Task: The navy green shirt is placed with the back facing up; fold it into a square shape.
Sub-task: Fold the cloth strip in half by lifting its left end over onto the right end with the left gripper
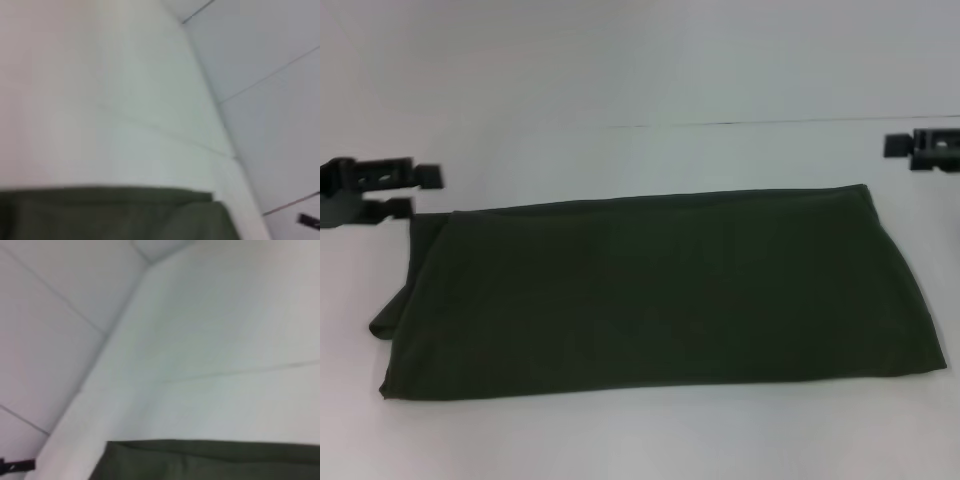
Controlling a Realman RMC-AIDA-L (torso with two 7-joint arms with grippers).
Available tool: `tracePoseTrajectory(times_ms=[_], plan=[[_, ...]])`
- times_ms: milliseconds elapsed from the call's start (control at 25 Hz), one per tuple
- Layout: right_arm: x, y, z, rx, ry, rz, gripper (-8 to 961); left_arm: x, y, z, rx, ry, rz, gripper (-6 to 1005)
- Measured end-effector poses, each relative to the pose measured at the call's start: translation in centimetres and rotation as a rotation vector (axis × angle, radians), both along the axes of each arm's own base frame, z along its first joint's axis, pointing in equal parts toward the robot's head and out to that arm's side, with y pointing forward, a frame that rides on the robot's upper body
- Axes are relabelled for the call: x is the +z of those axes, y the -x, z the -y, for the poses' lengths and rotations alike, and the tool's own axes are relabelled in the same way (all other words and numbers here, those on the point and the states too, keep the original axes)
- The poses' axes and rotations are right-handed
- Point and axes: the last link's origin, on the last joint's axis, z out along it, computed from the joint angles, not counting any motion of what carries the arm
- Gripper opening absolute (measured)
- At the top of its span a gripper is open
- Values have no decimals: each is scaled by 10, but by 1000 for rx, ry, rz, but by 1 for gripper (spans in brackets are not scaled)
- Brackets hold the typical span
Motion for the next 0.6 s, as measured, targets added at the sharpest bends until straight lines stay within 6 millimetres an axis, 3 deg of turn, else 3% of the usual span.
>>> tracePoseTrajectory(times_ms=[240, 360, 600], plan=[[-18, 14, -4, 134, -4, -13, 890, -23, -7, 4, -162, -91, 76, 942], [-24, 20, -7, 176, 17, 12, 938, -30, -4, 4, -175, -108, 58, 943], [-28, 20, -6, 257, 60, 77, 931, -35, -4, 5, -138, -64, 56, 945]])
